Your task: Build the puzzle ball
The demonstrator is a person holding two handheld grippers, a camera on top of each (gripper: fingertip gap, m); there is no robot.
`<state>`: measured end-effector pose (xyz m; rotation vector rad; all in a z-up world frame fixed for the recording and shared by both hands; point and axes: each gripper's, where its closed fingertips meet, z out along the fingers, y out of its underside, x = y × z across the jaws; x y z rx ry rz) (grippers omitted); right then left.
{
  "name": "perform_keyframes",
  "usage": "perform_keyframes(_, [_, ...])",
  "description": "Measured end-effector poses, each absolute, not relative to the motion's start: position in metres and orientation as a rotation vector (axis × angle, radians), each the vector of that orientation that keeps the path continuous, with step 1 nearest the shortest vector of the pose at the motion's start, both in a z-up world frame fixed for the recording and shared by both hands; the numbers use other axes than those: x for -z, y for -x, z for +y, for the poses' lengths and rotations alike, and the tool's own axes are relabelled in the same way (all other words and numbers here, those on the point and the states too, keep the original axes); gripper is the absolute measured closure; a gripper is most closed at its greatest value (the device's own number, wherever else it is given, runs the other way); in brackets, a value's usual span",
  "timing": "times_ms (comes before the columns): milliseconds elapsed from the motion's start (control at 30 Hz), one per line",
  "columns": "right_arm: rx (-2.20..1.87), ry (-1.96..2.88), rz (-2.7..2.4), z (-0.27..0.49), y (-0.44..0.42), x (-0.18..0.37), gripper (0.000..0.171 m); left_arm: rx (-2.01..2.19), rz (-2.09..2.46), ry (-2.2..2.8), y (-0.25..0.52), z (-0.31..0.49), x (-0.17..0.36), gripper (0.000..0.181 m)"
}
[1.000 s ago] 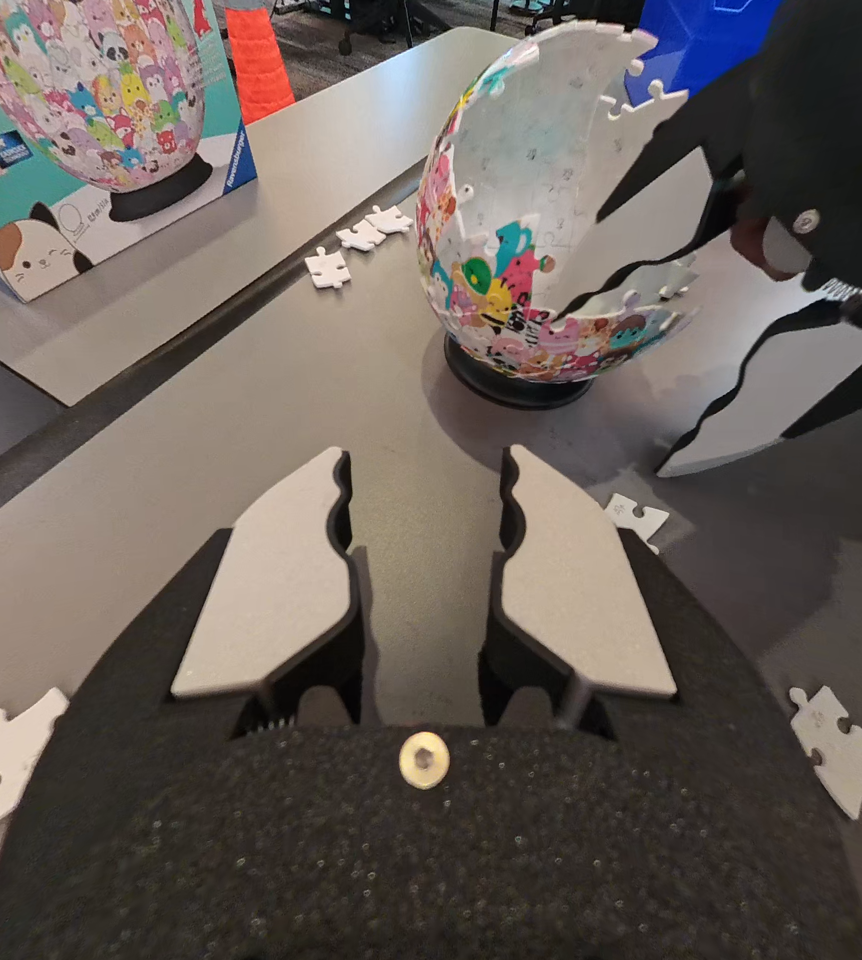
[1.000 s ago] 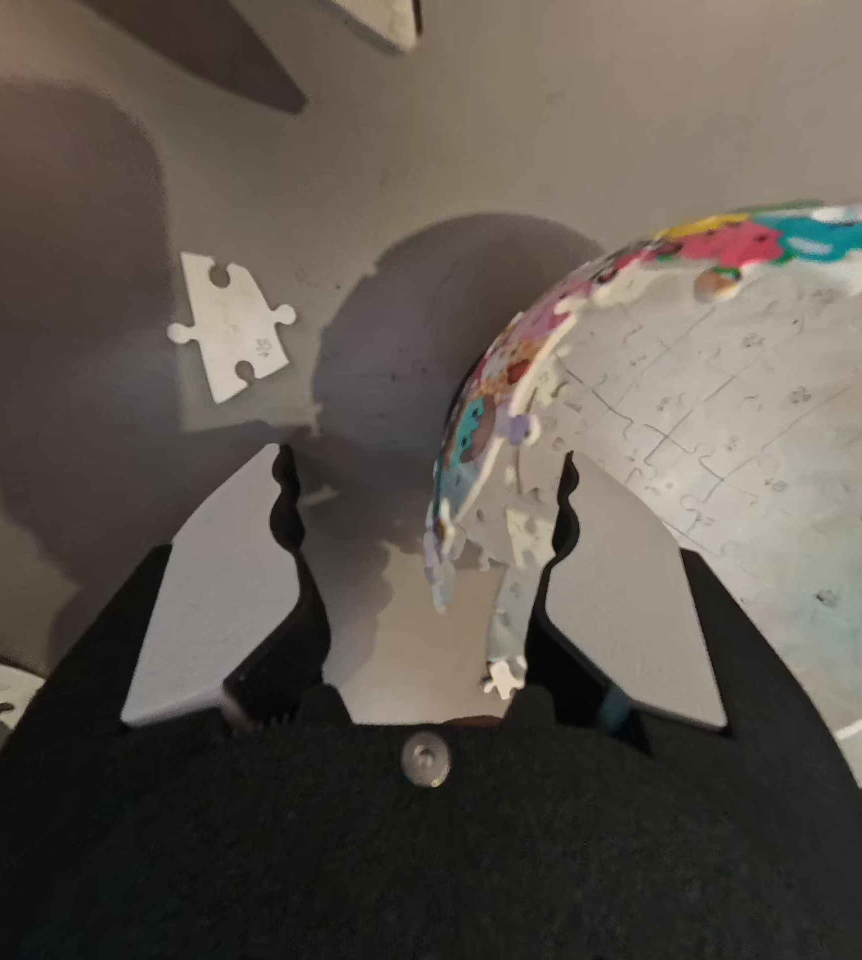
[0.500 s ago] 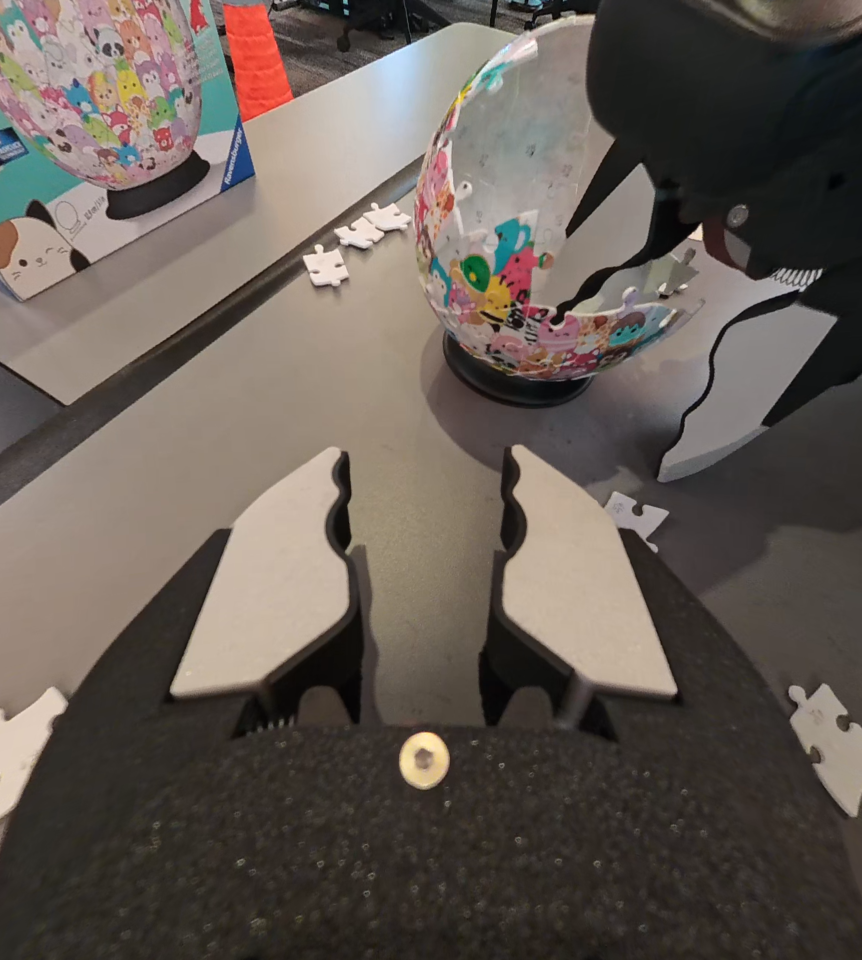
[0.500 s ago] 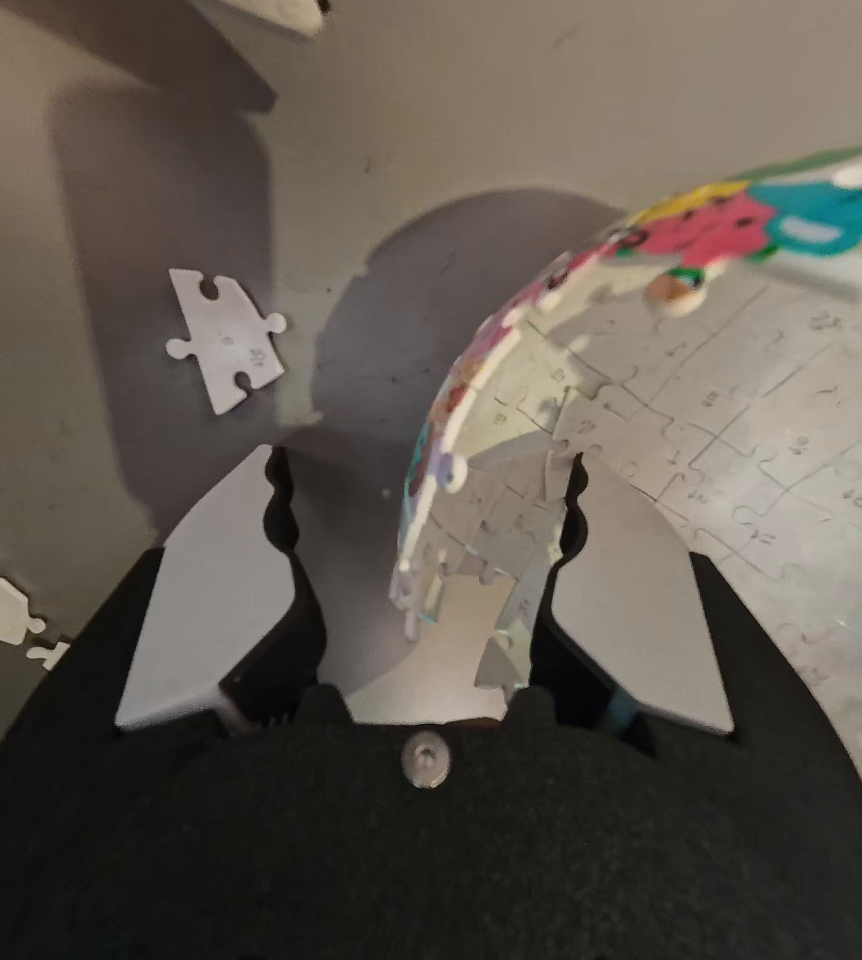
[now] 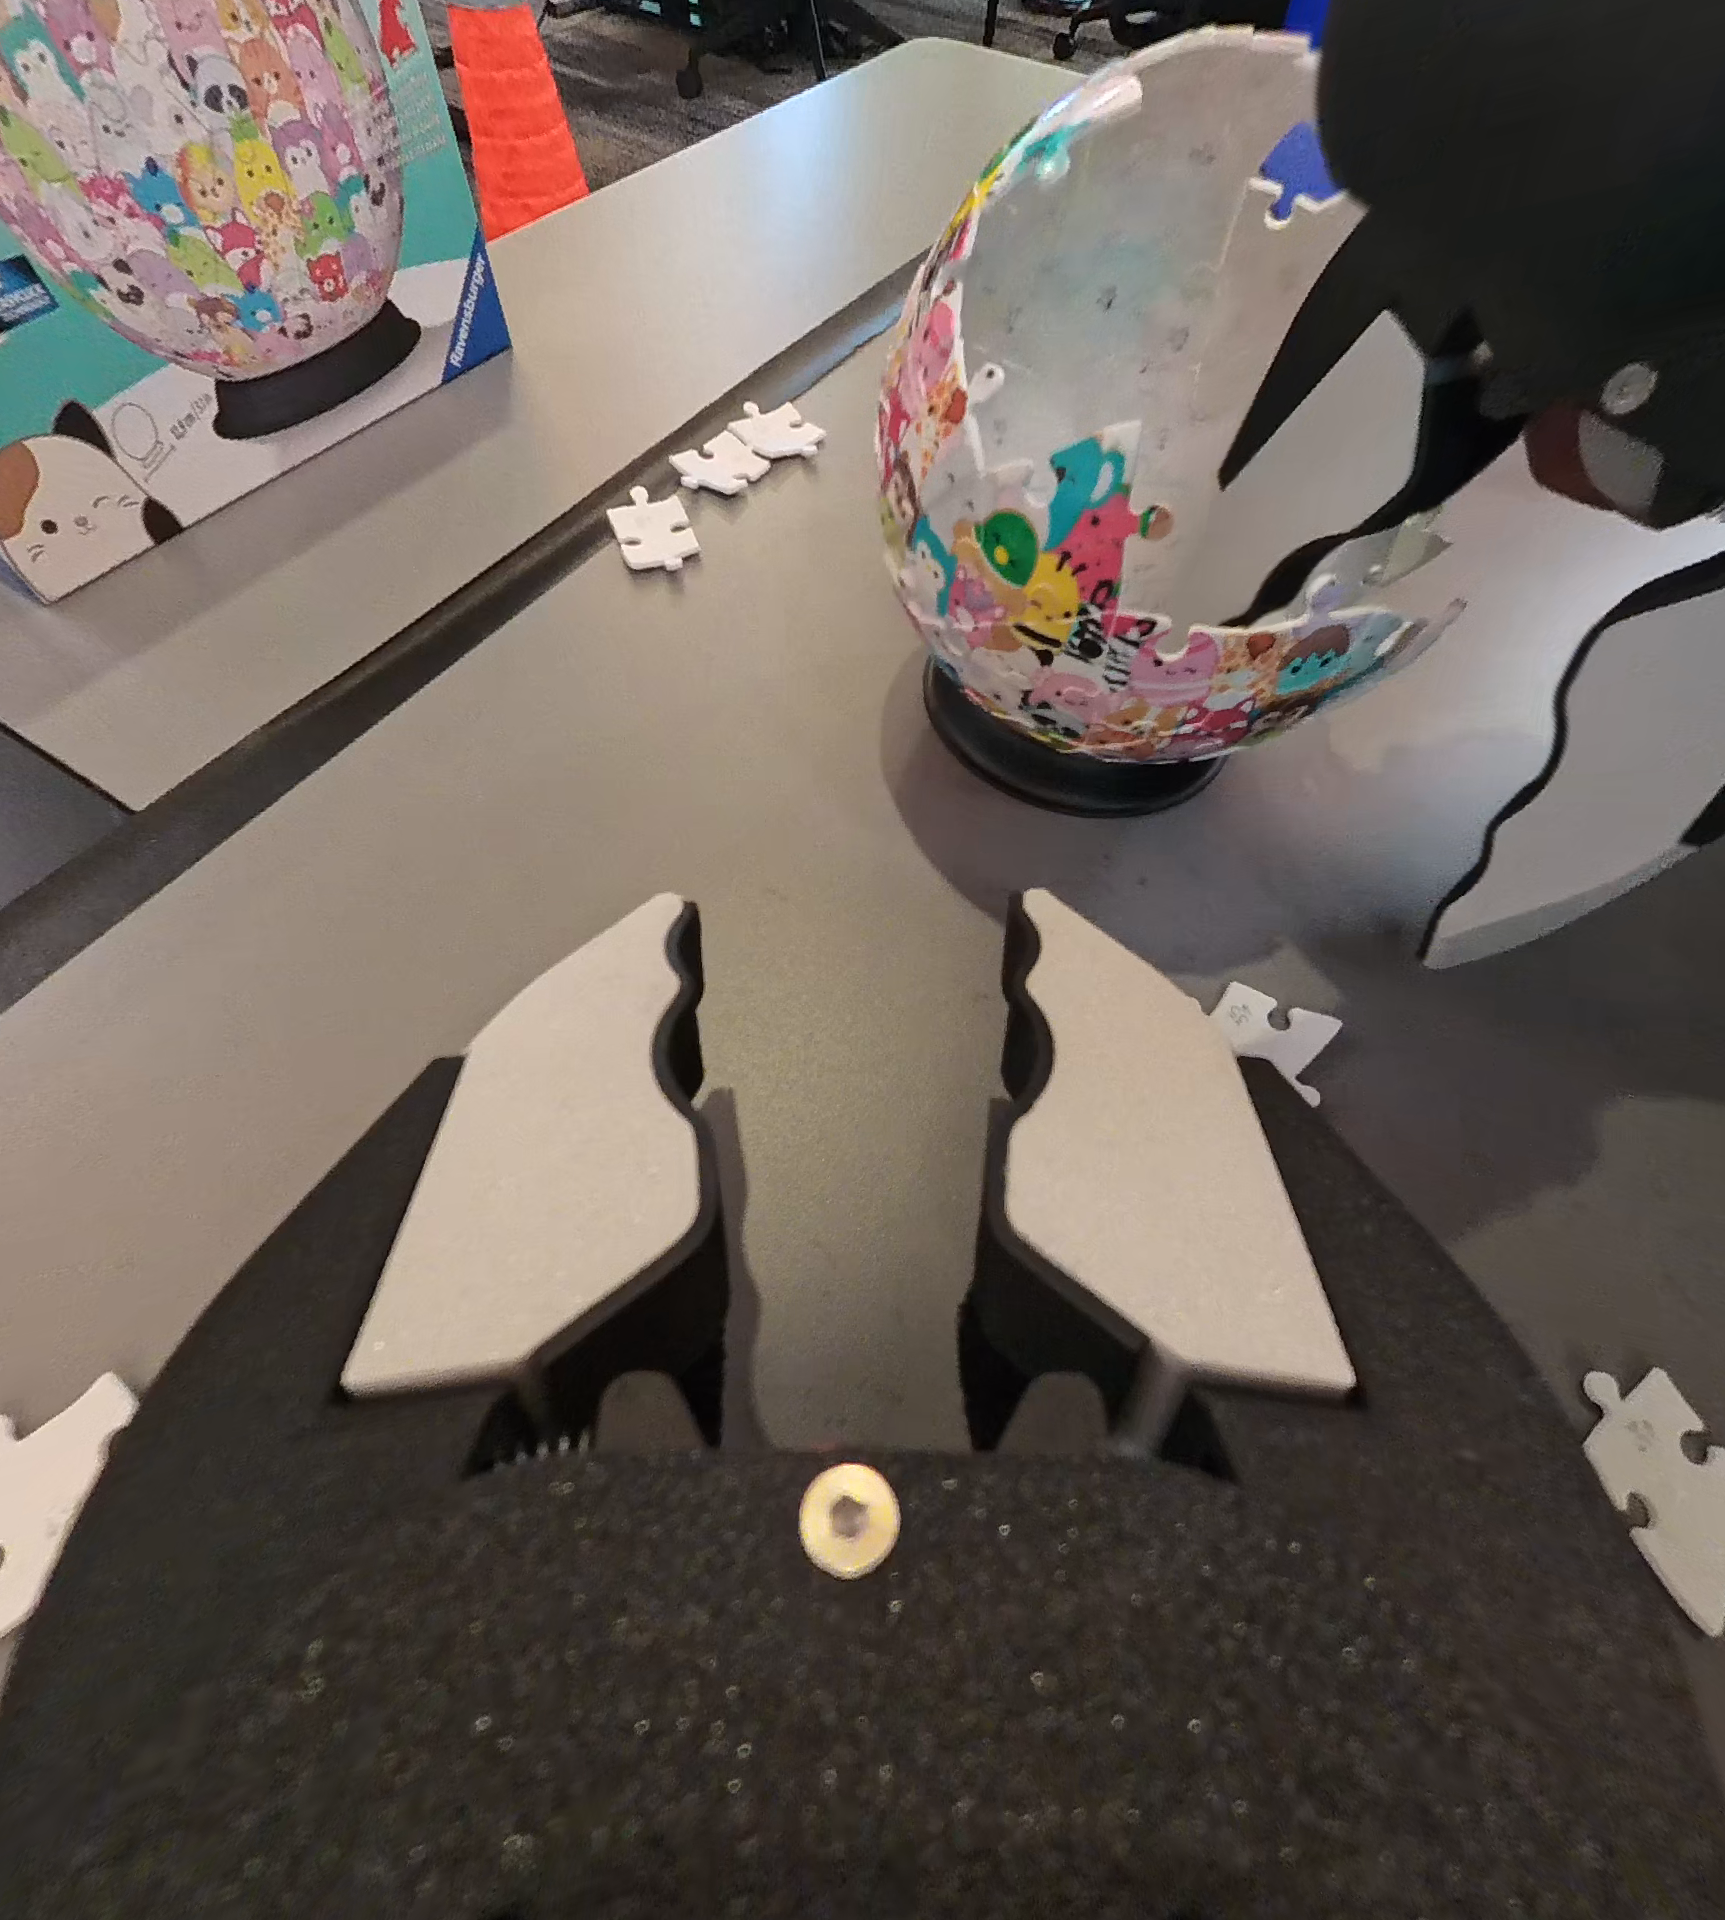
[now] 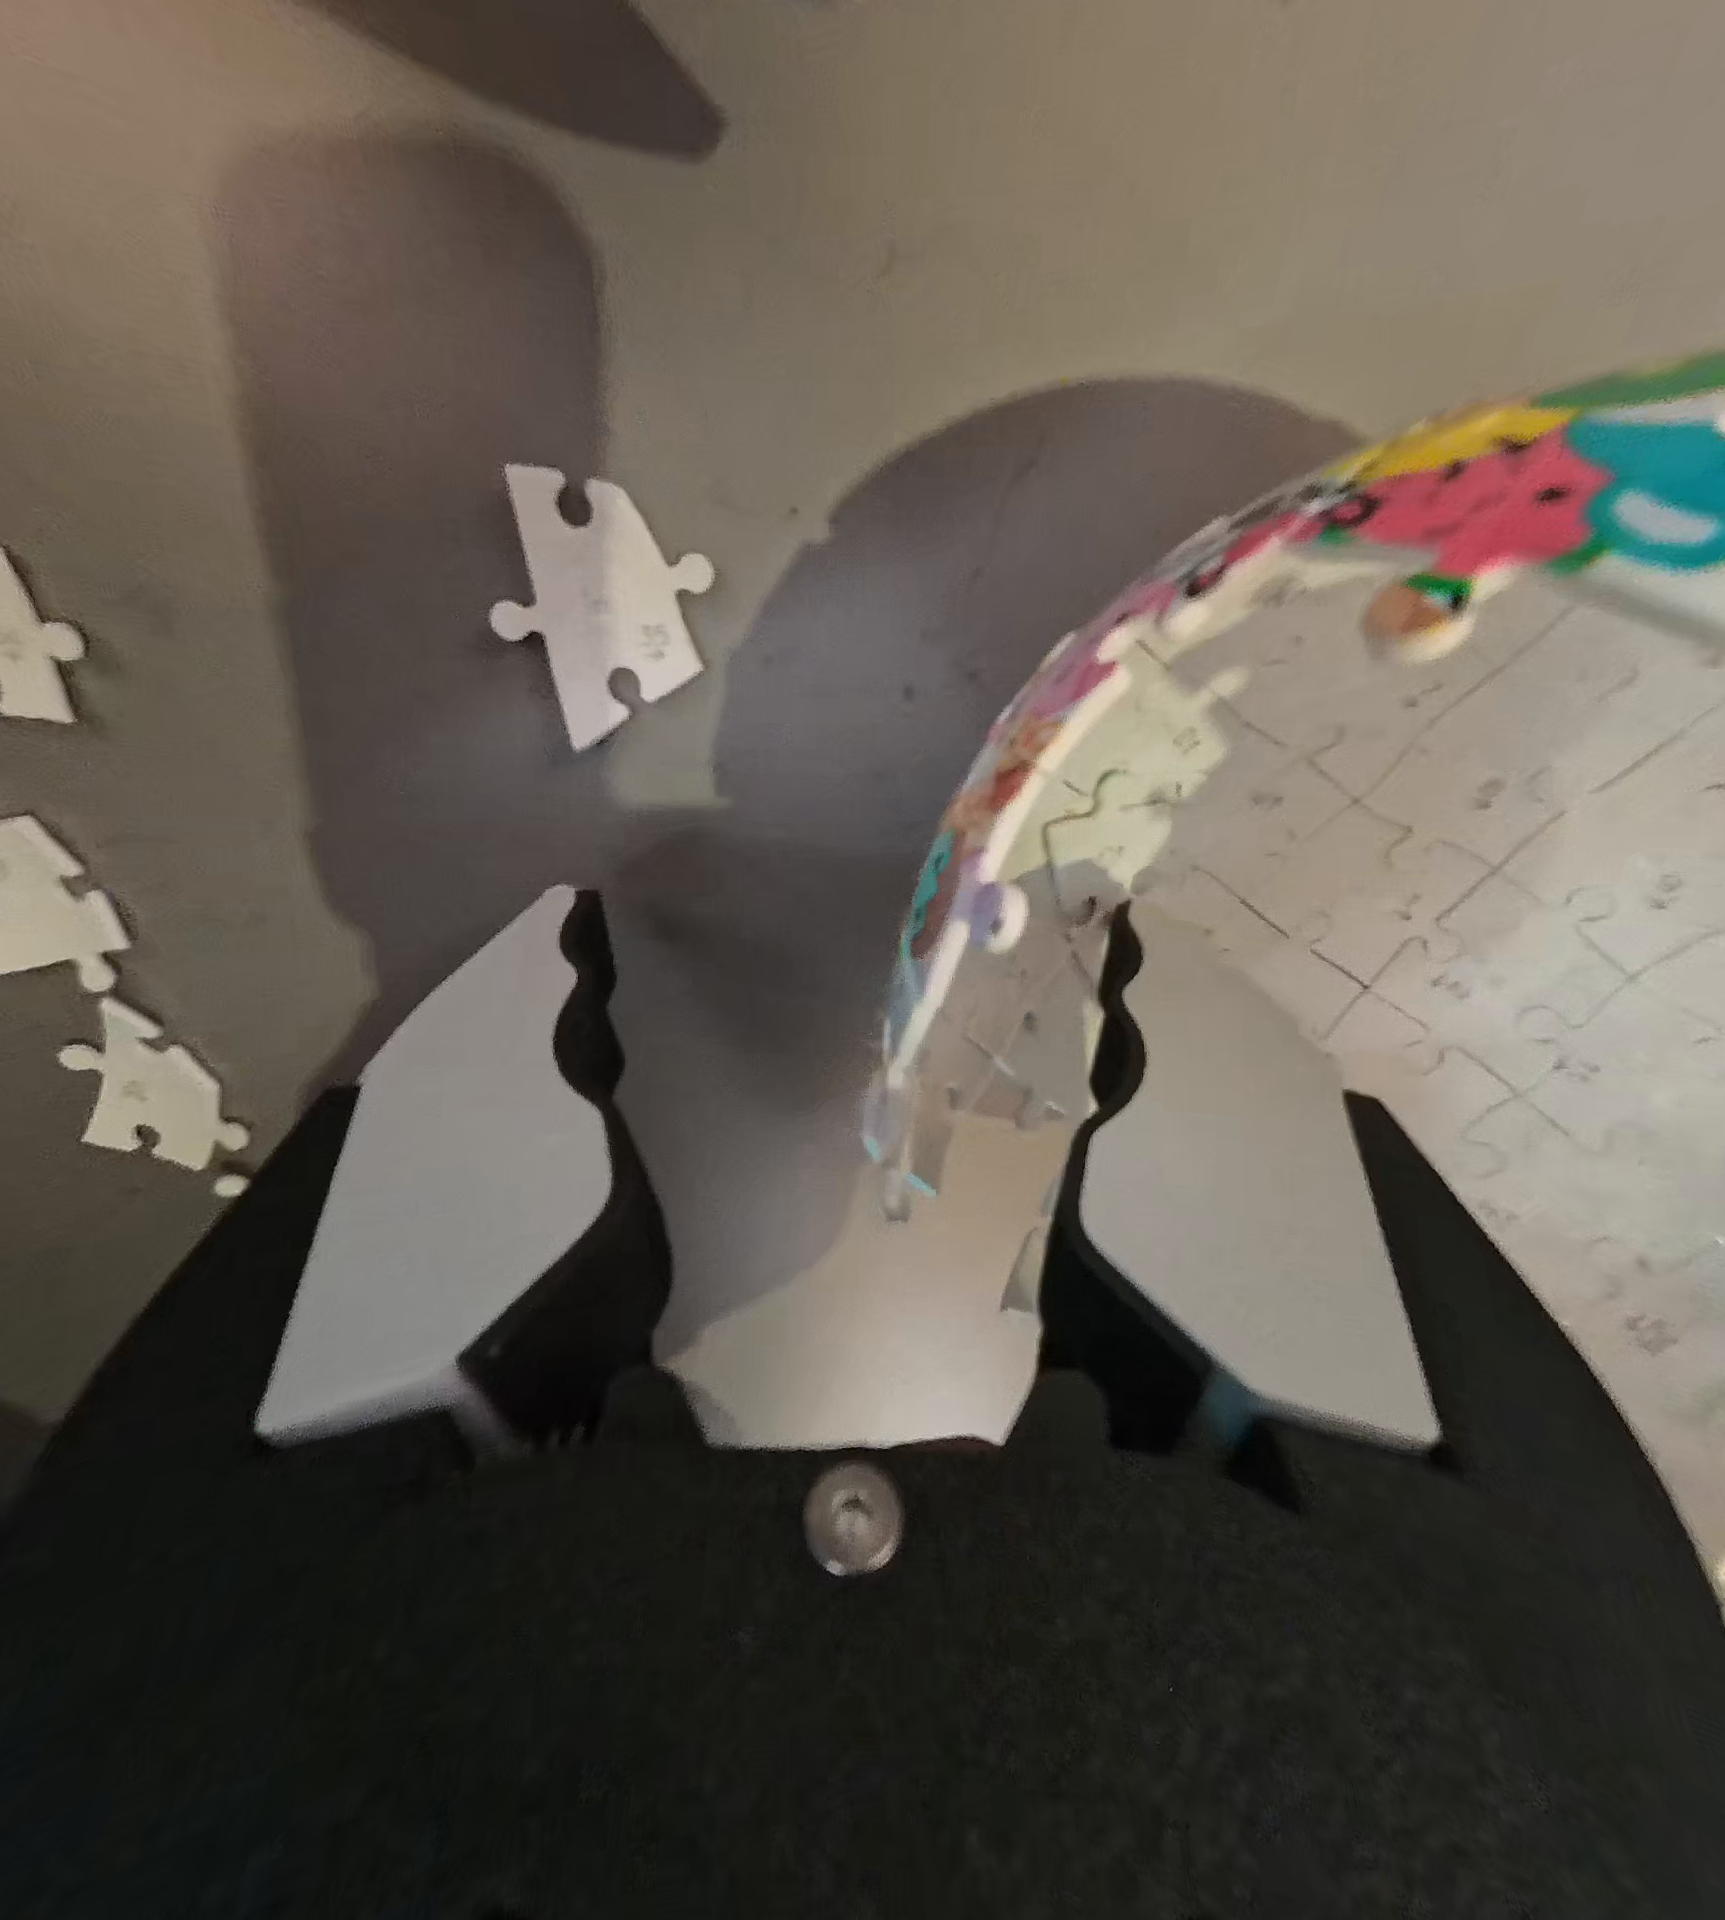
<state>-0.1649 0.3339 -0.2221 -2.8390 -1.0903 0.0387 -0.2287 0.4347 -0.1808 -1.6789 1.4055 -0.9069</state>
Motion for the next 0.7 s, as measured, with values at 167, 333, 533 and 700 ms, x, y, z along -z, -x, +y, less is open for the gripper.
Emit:
perform_keyframes(167, [-0.070,2.833,-1.097,0.330,0.169,0.214,0.093,0.904,1.407,1.679,0.229,0.435,0.181,0.126])
perform_keyframes(333, [0.015,2.753,-1.090,0.343,0.168,0.207,0.079,0.900,1.410,1.678,0.228,0.435,0.181,0.126])
perform_keyframes(533, [0.001,2.828,-1.053,0.345,0.162,0.227,0.051,0.897,1.412,1.678,0.228,0.434,0.182,0.126])
perform_keyframes(700, [0.008,2.882,-1.066,0.341,0.161,0.238,0.045,0.896,1.414,1.678,0.228,0.434,0.182,0.126])
